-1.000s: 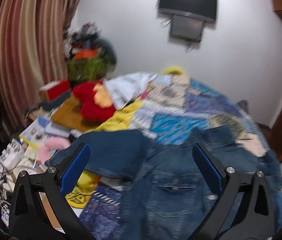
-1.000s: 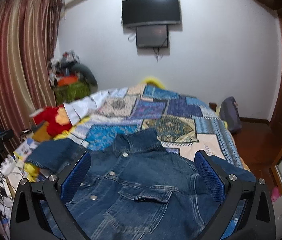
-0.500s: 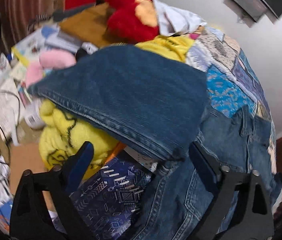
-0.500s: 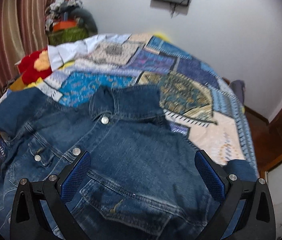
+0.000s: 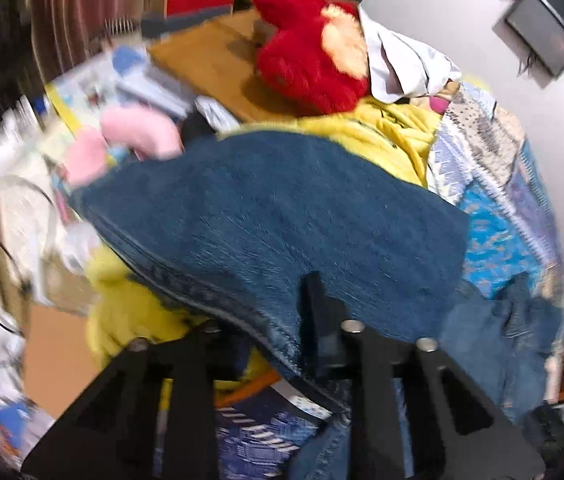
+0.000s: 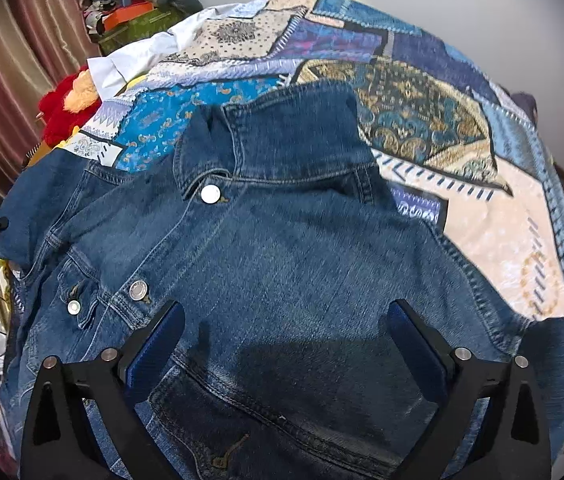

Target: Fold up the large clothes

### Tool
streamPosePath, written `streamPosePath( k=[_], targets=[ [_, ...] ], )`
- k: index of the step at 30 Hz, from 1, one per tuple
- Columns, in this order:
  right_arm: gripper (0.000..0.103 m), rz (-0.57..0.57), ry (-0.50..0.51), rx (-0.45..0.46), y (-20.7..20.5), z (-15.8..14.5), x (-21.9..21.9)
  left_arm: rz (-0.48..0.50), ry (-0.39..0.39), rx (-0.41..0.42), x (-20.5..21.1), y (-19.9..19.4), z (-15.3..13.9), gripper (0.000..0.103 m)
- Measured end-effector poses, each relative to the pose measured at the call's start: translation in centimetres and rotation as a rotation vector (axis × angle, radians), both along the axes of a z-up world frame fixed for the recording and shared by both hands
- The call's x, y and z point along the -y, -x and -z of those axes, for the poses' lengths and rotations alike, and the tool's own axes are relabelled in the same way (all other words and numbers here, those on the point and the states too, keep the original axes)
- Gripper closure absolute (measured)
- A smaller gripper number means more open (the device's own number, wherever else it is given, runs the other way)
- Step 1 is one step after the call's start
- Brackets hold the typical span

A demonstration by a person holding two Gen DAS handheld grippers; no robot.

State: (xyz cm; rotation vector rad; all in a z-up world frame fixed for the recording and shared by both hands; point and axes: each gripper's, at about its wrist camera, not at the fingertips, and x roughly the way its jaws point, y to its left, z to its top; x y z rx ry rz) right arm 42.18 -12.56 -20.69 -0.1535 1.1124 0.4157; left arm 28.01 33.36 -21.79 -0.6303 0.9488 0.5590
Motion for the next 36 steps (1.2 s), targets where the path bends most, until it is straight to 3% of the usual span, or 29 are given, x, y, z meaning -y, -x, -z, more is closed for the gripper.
streamPosePath(
  k=[3, 7, 12, 14, 16, 20, 27, 29, 31, 35, 36],
  targets=[
    [0.003, 0.014, -0.026, -0.010, 0.0, -0.2, 0.5, 0.050, -0.165, -0.018, 2.1, -0.6, -2.5, 0.089],
    [0.003, 0.025, -0.055, -0.009, 0.4, -1.1, 1.4, 0.133, -0.340, 0.025, 5.1, -1.3, -6.2, 0.092],
    [0.003, 0.042, -0.081, 0.024, 1.5, -2.9, 2.7, 0.282, -0.435, 0.104, 10.2, -2.7, -9.9, 0.095],
    [0.003, 0.052, -0.105, 0.030, 1.9, -3.7, 3.4, 0.357, -0.416, 0.132, 12.9, -3.8, -10.3, 0.095],
    [0.003, 0.060, -0.125, 0.036, 2.3, -4.3, 4.1, 0.438, -0.345, 0.138, 15.4, -5.0, -9.4, 0.095],
    [0.003, 0.080, -0.148, 0.052, 3.3, -5.8, 5.8, 0.552, -0.245, 0.055, 19.2, -7.0, -4.9, 0.095],
    [0.003, 0.106, -0.153, 0.063, 5.0, -6.8, 8.4, 0.622, -0.084, -0.110, 22.4, -7.1, 3.9, 0.094],
    [0.003, 0.117, -0.151, 0.064, 5.3, -6.9, 8.9, 0.618, -0.077, -0.097, 22.5, -6.8, 4.3, 0.092],
    [0.003, 0.125, -0.154, 0.056, 5.4, -6.8, 9.1, 0.608, -0.080, -0.084, 22.1, -6.2, 3.9, 0.085],
    [0.003, 0.131, -0.170, 0.032, 5.3, -6.5, 9.0, 0.577, -0.050, -0.042, 20.5, -4.6, 2.3, 0.042],
    [0.003, 0.128, -0.173, 0.028, 5.3, -6.5, 8.7, 0.562, -0.048, -0.023, 19.9, -4.3, 1.7, 0.040]
  ],
)
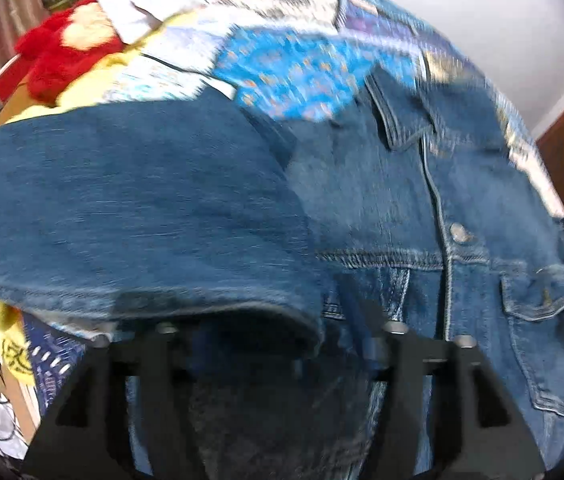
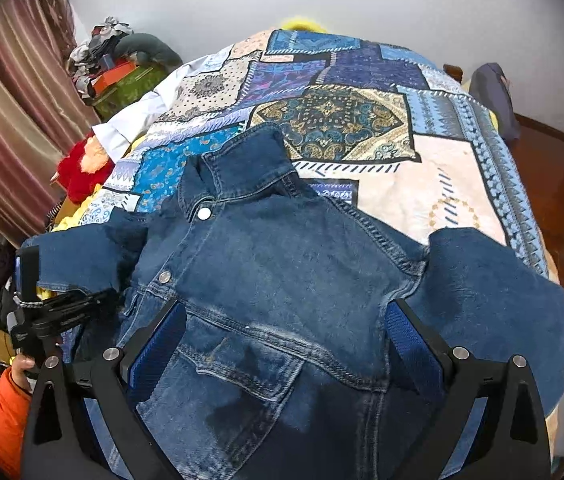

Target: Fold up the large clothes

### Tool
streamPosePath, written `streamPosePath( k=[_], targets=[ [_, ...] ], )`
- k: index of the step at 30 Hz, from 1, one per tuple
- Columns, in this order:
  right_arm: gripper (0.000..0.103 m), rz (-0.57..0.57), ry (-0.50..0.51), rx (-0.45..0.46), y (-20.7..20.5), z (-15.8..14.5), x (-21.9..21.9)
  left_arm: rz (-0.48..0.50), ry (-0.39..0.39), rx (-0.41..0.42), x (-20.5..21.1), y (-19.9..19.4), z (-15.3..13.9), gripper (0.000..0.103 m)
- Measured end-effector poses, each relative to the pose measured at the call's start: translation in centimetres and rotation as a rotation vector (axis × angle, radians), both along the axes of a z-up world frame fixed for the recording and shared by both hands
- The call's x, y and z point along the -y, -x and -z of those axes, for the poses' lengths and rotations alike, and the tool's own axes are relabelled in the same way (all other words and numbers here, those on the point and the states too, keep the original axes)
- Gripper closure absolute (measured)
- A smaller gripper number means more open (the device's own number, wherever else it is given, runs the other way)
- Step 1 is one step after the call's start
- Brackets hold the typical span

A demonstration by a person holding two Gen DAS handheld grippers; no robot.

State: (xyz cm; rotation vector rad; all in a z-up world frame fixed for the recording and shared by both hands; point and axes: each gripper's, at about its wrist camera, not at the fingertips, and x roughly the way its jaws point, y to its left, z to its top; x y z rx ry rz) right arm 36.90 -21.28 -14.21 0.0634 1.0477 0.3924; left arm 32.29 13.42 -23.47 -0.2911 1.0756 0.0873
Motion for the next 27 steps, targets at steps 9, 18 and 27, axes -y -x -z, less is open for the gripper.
streamPosePath(
  k=[9, 18, 27],
  targets=[
    [0.003, -0.055, 0.002, -0.009, -0.5, 0.6, -3.4, -0.249, 0.184, 0.085, -9.6, 3.9, -2.2, 0.038],
    [0.003, -0.082, 0.014, 0.011, -0.2, 0.3, -5.1, -0.405, 0.073, 0.035, -14.7, 2.0, -0.7, 0.073],
    [0.003, -0.041, 0.017, 0.046, 0.0, -0.4, -2.7, -0.190, -0.229, 0.257, -5.7, -0.9, -10.8, 0.094]
  ],
)
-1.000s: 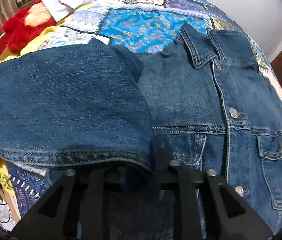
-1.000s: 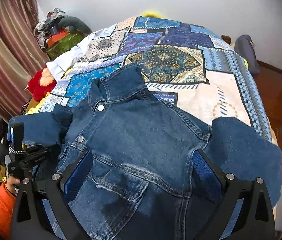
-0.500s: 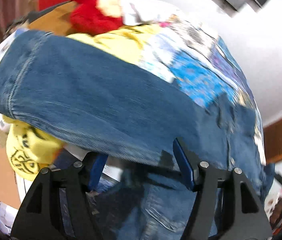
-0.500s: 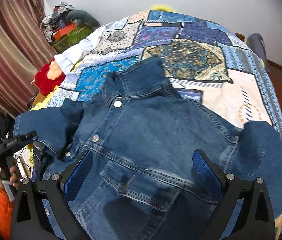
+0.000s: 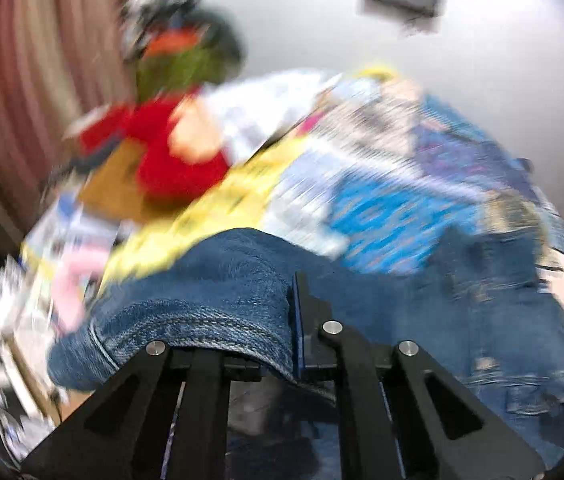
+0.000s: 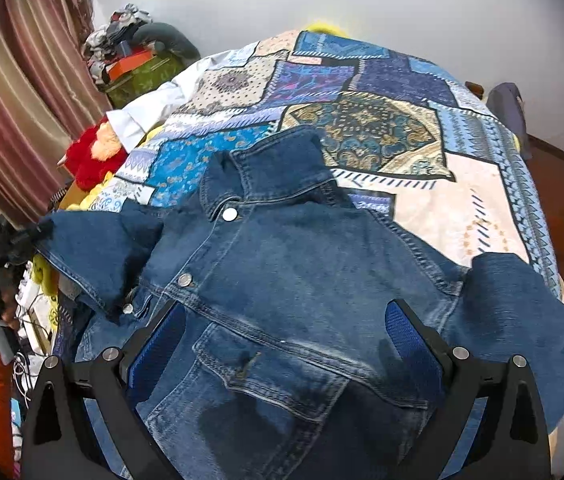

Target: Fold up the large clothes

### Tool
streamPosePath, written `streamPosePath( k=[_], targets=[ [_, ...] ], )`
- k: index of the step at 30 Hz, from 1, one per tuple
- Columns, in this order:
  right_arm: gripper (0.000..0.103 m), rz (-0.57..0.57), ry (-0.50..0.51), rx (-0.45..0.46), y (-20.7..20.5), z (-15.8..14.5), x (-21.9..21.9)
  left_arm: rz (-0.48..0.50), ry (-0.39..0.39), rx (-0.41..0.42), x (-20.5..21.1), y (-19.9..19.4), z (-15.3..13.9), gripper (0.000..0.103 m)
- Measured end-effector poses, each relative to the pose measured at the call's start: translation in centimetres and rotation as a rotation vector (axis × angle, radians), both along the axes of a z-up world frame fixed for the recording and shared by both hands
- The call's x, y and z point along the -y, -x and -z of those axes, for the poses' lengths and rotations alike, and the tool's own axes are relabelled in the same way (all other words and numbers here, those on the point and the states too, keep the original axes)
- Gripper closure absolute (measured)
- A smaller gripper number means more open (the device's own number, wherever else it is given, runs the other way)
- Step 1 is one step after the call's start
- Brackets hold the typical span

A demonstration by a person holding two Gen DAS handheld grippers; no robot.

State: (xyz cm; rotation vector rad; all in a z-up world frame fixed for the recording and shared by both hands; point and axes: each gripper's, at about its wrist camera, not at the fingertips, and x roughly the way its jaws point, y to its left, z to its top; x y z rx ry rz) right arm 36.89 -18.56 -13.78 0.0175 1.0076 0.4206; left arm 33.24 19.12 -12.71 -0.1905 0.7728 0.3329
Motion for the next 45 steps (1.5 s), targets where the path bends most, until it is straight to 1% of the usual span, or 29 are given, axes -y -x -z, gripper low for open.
streamPosePath(
  k=[1, 2, 3, 4, 5, 6, 8, 10, 12, 13, 15, 16, 17, 18, 19, 20, 21, 23, 26, 28, 29, 31, 32, 33, 35, 38, 39, 42, 45],
  targets=[
    [0.003, 0.006, -0.009, 0.002, 0.0, -0.2, 0.3, 0.043, -0.023, 0.028, 1.7, -0.3, -1.3, 0.094],
    [0.003, 0.015, -0.019, 0.006, 0.1, -0.4, 0.8, 0.109, -0.049, 0.059, 4.3, -0.9, -2.8, 0.094],
    [0.003, 0.025, -0.030, 0.011, 0.1, -0.7, 1.3, 0.139, -0.059, 0.069, 5.6, -1.3, -3.3, 0.094],
    [0.003, 0.034, -0.039, 0.016, 0.2, -0.9, 1.9, 0.190, -0.071, 0.080, 7.7, -1.7, -3.8, 0.094],
    [0.003, 0.041, -0.046, 0.021, 0.3, -1.2, 2.3, 0.263, -0.081, 0.085, 10.5, -2.2, -4.1, 0.094],
    [0.003, 0.051, -0.052, 0.026, 0.5, -1.5, 3.0, 0.294, -0.083, 0.084, 11.7, -2.6, -4.1, 0.094],
    [0.003, 0.067, -0.059, 0.034, 0.8, -1.9, 4.1, 0.398, -0.089, 0.044, 16.1, -3.6, -2.5, 0.094],
    [0.003, 0.084, -0.058, 0.038, 1.3, -2.1, 5.3, 0.479, -0.092, -0.042, 19.8, -4.5, 0.5, 0.094],
    [0.003, 0.099, -0.053, 0.037, 2.0, -2.3, 6.4, 0.543, -0.057, -0.128, 22.0, -5.1, 3.4, 0.094],
    [0.003, 0.103, -0.049, 0.034, 2.3, -2.3, 6.9, 0.579, -0.018, -0.203, 23.3, -5.3, 5.6, 0.094],
    [0.003, 0.105, -0.030, 0.032, 2.8, -2.3, 7.6, 0.604, 0.034, -0.296, 24.6, -5.2, 8.3, 0.094],
    [0.003, 0.104, -0.022, 0.033, 3.0, -2.2, 7.7, 0.609, 0.044, -0.316, 25.2, -4.8, 8.9, 0.094],
    [0.003, 0.099, -0.001, 0.034, 3.4, -2.2, 8.1, 0.613, 0.031, -0.331, 25.9, -4.5, 9.6, 0.093],
    [0.003, 0.094, 0.015, 0.037, 3.6, -2.2, 8.2, 0.617, 0.004, -0.324, 26.1, -4.1, 9.5, 0.088],
    [0.003, 0.090, 0.025, 0.040, 3.7, -2.1, 8.2, 0.622, -0.002, -0.321, 26.0, -4.0, 9.2, 0.084],
    [0.003, 0.082, 0.041, 0.043, 3.8, -2.1, 8.1, 0.642, 0.012, -0.315, 25.8, -3.6, 8.6, 0.072],
    [0.003, 0.072, 0.058, 0.049, 3.9, -2.1, 7.8, 0.654, 0.027, -0.309, 25.5, -3.1, 8.0, 0.056],
    [0.003, 0.046, 0.084, 0.068, 4.1, -2.4, 6.8, 0.659, 0.047, -0.264, 24.4, -2.2, 6.5, 0.041],
    [0.003, 0.003, 0.086, 0.091, 4.1, -2.9, 4.9, 0.621, 0.049, -0.202, 21.7, -0.7, 4.3, 0.027],
    [0.003, -0.035, 0.086, 0.109, 4.0, -3.3, 2.9, 0.580, 0.030, -0.158, 19.7, 0.2, 3.0, 0.026],
    [0.003, -0.055, 0.088, 0.115, 3.9, -3.4, 1.8, 0.549, 0.009, -0.132, 18.0, 0.8, 2.3, 0.023],
    [0.003, -0.103, 0.095, 0.124, 3.5, -3.5, -0.7, 0.502, -0.022, -0.112, 15.9, 1.3, 1.8, 0.017],
    [0.003, -0.127, 0.100, 0.126, 3.3, -3.4, -2.0, 0.457, -0.049, -0.103, 14.0, 1.7, 1.7, 0.015],
    [0.003, -0.152, 0.107, 0.126, 3.2, -3.2, -3.5, 0.424, -0.067, -0.104, 12.7, 1.9, 2.0, 0.015],
    [0.003, -0.196, 0.122, 0.124, 3.1, -2.8, -5.9, 0.355, -0.079, -0.136, 9.9, 1.8, 3.0, 0.015],
    [0.003, -0.274, 0.160, 0.121, 2.6, -1.5, -10.1, 0.284, -0.037, -0.189, 6.4, 1.6, 5.1, 0.015],
    [0.003, -0.299, 0.179, 0.117, 2.3, -0.9, -11.5, 0.265, -0.010, -0.210, 5.2, 1.5, 6.1, 0.015],
    [0.003, -0.349, 0.242, 0.095, 1.3, 1.2, -15.0, 0.231, 0.042, -0.255, 3.1, 0.9, 8.6, 0.015],
    [0.003, -0.348, 0.299, 0.057, -0.7, 3.9, -17.3, 0.214, 0.059, -0.294, 2.4, 0.4, 10.9, 0.015]
  ],
)
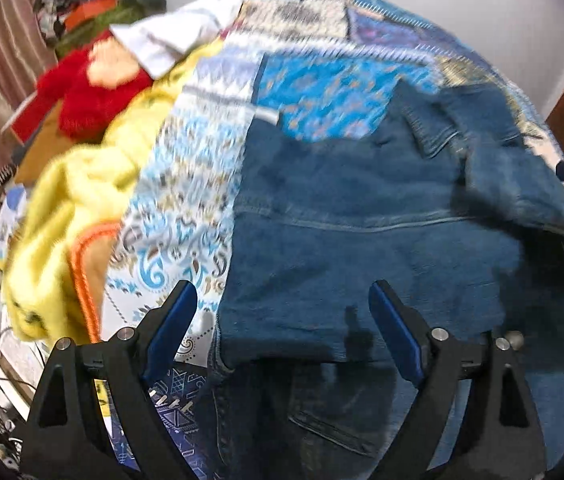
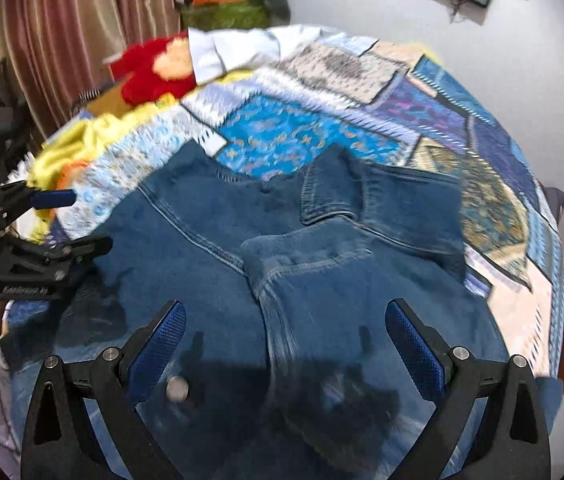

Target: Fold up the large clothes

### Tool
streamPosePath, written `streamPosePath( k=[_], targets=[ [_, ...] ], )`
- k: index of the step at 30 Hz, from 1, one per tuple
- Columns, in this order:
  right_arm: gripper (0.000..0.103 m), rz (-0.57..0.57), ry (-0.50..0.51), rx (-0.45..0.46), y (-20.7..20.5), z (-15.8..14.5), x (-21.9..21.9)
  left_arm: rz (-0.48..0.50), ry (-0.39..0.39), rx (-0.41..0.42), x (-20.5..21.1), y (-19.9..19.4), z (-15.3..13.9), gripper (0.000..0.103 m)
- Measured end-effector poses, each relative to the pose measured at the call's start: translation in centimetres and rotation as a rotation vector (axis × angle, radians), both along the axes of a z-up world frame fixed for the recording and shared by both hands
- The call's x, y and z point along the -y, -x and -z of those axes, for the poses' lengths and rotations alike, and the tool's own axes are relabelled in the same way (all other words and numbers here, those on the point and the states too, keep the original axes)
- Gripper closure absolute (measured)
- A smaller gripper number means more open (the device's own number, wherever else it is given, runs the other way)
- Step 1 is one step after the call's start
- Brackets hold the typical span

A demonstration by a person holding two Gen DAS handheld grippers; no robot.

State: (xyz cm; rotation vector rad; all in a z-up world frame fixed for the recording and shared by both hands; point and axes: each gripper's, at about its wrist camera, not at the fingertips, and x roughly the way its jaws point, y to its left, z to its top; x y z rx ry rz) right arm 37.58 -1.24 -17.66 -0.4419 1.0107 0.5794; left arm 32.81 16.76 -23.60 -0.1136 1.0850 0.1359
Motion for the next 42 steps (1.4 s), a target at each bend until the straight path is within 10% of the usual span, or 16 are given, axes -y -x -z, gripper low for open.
streamPosePath(
  k=[4, 17, 27, 42],
  targets=[
    [0.008, 0.033, 0.063, -0.046, -2.3, 3.0, -1.3, -0.017, 0.047, -0.064, -0.3, -0.8, 3.0, 0.015],
    [0.081, 0.025, 0.042, 0.026, -2.0, 1.4, 0.1, -0.045, 0.045, -0.067, 0.0, -1.0, 5.0, 0.014],
    [0.083, 0.154, -0.135, 0.100, 1.1, -6.5, 10.1, -0.069, 0.028, -0.093, 0.0, -1.7, 5.2, 0.014],
    [0.083, 0.419, -0.122, 0.052, 5.7, -2.3, 24.1, -0.068, -0.074, -0.139, 1.2, -1.4, 4.4, 0.014]
  ],
)
